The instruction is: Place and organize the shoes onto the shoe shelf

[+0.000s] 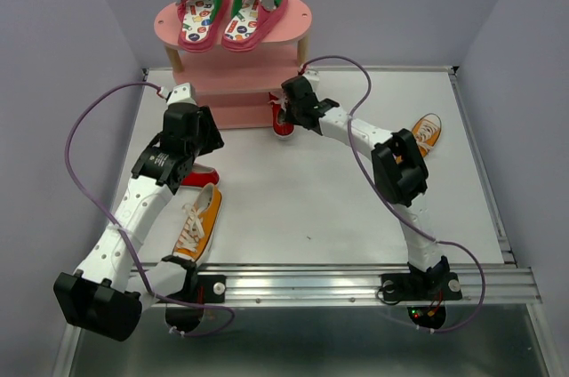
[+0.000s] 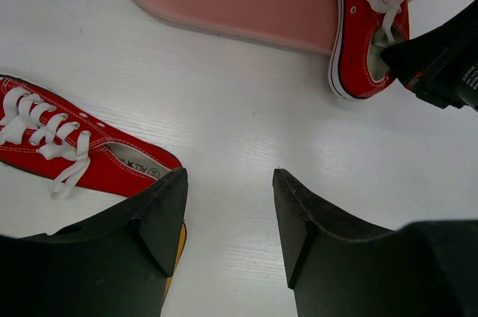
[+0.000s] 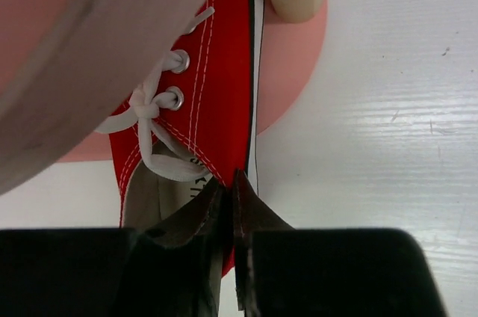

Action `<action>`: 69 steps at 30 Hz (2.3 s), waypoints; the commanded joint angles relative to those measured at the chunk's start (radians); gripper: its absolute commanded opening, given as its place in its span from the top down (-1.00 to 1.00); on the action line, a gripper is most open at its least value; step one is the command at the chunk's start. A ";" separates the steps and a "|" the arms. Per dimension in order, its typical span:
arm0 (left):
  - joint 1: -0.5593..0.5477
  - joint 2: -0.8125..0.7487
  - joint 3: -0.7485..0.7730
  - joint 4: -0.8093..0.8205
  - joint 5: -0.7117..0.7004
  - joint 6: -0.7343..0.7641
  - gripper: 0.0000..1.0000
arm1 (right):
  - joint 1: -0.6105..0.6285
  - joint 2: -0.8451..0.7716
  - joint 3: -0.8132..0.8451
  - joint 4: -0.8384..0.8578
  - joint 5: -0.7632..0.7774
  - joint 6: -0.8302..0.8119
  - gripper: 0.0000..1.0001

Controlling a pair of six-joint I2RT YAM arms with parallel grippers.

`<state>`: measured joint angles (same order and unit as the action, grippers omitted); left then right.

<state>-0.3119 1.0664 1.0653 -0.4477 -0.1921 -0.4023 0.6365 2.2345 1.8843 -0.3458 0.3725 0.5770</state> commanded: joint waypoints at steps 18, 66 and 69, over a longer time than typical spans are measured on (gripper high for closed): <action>0.004 -0.023 -0.001 0.023 -0.003 -0.003 -0.21 | 0.003 -0.231 -0.267 0.292 -0.067 0.053 -0.11; 0.048 0.374 -0.209 0.173 -0.247 -0.425 -0.10 | 0.003 -0.699 -0.676 0.174 -0.040 -0.060 -0.70; 0.046 0.362 -0.229 0.173 -0.236 -0.432 -0.23 | 0.003 -0.701 -0.676 0.169 -0.046 -0.062 -0.70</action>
<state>-0.2668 1.4425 0.8623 -0.2718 -0.4236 -0.8116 0.6380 1.5631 1.1988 -0.1772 0.3218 0.5346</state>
